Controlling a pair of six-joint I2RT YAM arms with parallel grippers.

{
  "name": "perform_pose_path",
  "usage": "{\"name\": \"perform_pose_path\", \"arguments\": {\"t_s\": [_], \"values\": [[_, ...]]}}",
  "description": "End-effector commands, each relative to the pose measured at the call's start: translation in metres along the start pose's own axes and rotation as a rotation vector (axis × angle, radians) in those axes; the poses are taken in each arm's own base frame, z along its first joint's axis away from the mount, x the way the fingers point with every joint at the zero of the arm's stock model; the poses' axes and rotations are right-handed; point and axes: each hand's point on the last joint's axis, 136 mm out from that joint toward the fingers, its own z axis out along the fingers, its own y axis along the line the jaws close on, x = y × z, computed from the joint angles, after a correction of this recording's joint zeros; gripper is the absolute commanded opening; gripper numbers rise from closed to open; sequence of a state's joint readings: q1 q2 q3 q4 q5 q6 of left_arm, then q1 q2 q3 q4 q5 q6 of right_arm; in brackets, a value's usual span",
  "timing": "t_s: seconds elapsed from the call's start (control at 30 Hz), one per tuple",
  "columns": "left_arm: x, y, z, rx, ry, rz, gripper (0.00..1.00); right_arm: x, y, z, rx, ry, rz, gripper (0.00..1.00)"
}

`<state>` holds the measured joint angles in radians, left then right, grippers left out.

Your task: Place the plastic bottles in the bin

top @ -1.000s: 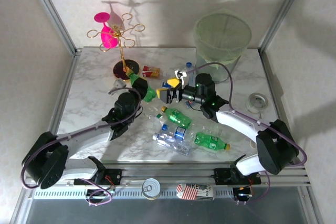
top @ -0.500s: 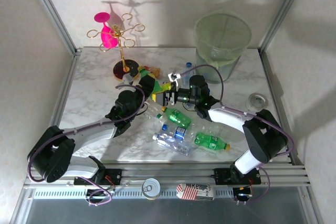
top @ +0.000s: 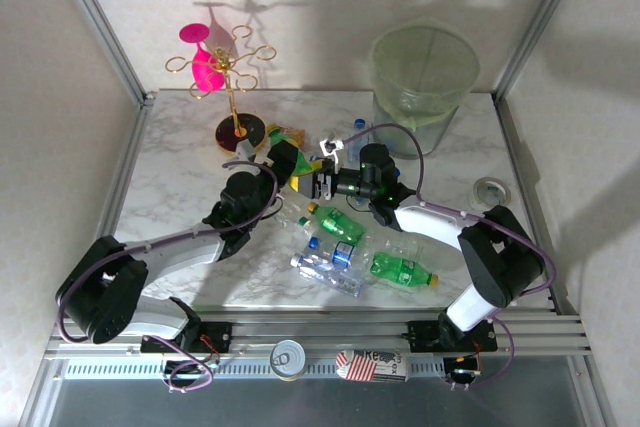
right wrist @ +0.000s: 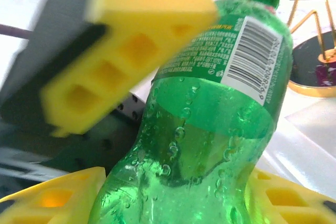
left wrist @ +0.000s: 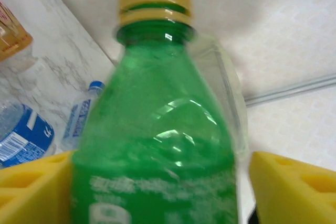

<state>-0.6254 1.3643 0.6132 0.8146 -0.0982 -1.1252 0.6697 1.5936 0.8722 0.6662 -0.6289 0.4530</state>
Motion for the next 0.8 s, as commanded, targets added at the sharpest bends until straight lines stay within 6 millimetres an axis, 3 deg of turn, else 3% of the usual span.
{"name": "perform_pose_path", "arguments": {"t_s": [0.0, 0.07, 0.23, 0.37, 0.57, 0.77], "values": [[-0.008, -0.022, -0.008, 0.065, -0.01, -0.001, 0.9, -0.011, -0.007, -0.006, 0.053, -0.032, -0.02, 0.46], [-0.015, -0.019, -0.012, 0.034, -0.039, 0.017, 0.99, -0.014, -0.012, -0.01, 0.078, -0.034, -0.018, 0.44], [-0.041, -0.01, -0.029, -0.018, -0.119, 0.052, 1.0, -0.023, -0.036, -0.025, 0.174, -0.048, -0.022, 0.45], [-0.063, 0.015, -0.047, -0.09, -0.19, 0.079, 1.0, -0.043, -0.05, -0.043, 0.257, -0.065, -0.06, 0.45], [-0.083, 0.057, -0.076, -0.201, -0.272, 0.114, 1.0, -0.105, -0.066, -0.082, 0.439, -0.138, -0.165, 0.44], [-0.073, 0.087, -0.082, -0.288, -0.224, 0.183, 1.0, -0.181, -0.073, -0.131, 0.619, -0.283, -0.235, 0.43]]}}
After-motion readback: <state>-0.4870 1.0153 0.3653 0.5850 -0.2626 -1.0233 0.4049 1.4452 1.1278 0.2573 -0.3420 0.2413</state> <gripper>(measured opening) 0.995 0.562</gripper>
